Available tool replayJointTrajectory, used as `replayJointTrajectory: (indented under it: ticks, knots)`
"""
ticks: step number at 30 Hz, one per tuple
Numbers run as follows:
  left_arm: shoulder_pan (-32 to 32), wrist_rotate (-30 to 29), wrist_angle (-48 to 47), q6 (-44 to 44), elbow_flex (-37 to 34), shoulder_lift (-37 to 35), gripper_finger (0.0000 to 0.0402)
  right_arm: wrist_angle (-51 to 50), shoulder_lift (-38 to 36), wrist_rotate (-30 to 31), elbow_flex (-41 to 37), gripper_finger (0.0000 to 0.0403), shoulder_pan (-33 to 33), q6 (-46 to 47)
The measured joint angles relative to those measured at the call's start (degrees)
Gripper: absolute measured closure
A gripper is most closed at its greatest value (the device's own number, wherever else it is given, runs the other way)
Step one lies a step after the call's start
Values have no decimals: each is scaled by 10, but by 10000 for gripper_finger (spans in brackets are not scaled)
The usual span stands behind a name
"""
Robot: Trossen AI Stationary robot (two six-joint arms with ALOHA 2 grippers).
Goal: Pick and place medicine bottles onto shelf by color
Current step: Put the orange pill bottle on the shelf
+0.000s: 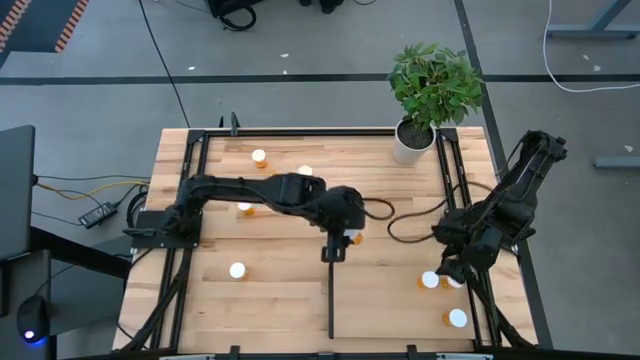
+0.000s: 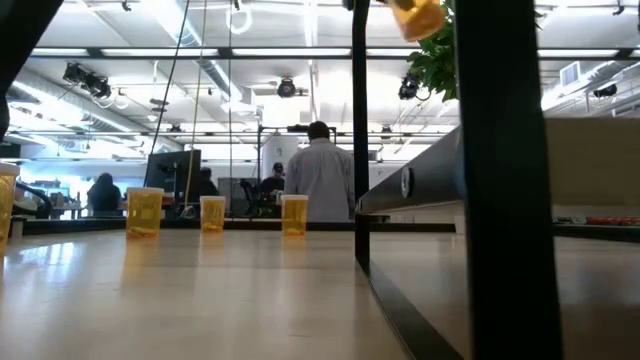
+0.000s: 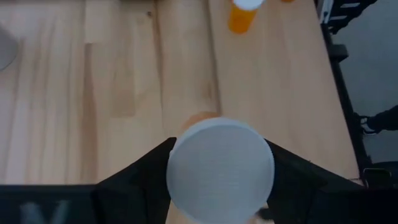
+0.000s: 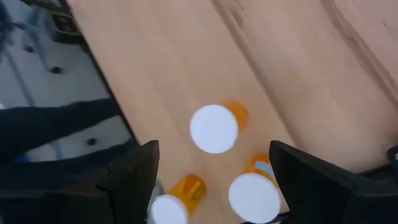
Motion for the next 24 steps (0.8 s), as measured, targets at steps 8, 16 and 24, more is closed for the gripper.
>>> replayJointTrajectory:
  ticks: [8,16,24]
  knots:
    - [-27,0,4,-1,43,68,184,0,-53,31,0,92,0,-14]
    - [-54,3,32,-35,42,119,189,3,-61,25,0,92,0,-56]
    - [-71,20,59,-65,43,156,188,0,-43,37,89,99,1,-138]
